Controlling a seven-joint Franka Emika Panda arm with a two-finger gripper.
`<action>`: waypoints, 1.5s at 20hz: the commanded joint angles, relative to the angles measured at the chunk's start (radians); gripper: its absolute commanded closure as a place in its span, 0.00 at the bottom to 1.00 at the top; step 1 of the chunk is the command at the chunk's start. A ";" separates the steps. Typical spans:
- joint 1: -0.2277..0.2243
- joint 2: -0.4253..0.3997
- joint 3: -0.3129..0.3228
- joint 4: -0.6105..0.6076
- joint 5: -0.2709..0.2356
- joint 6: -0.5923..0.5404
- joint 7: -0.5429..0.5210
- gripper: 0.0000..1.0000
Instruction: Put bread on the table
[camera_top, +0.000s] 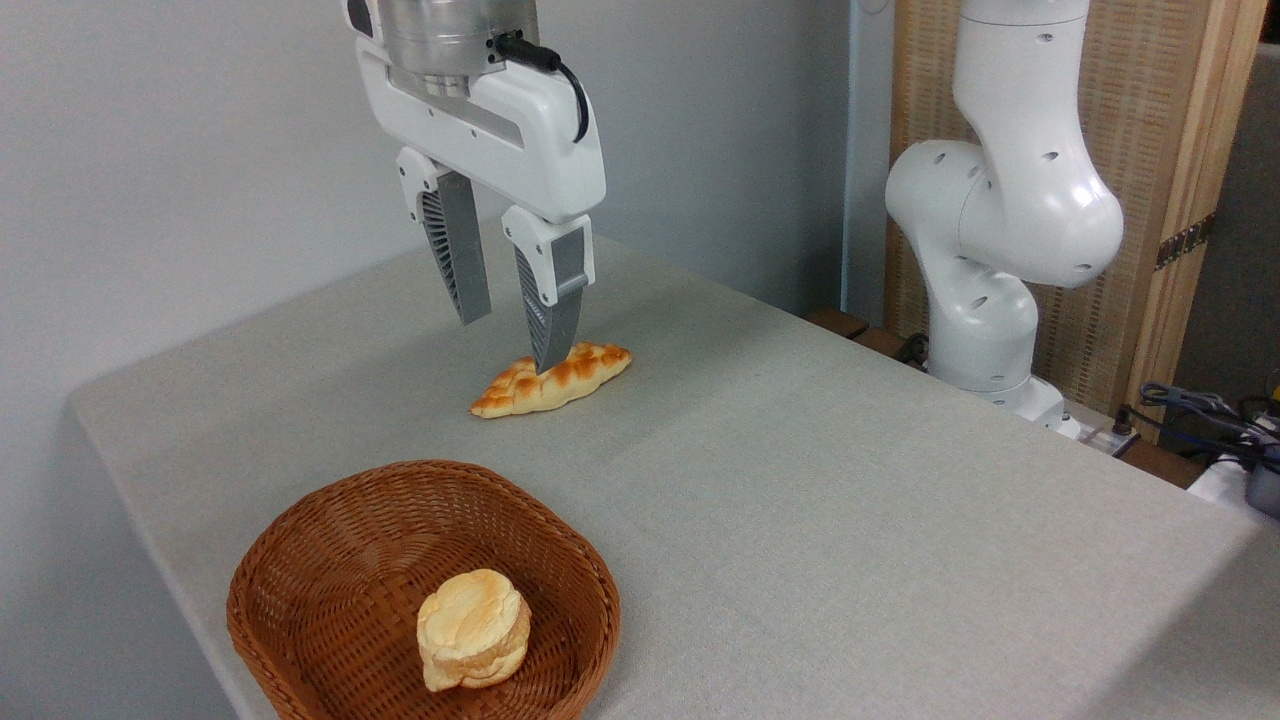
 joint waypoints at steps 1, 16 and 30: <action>-0.005 0.006 0.008 0.015 -0.013 0.002 0.012 0.00; -0.003 0.063 0.035 0.015 -0.013 0.243 0.004 0.00; -0.006 0.250 0.027 -0.016 0.093 0.392 0.013 0.00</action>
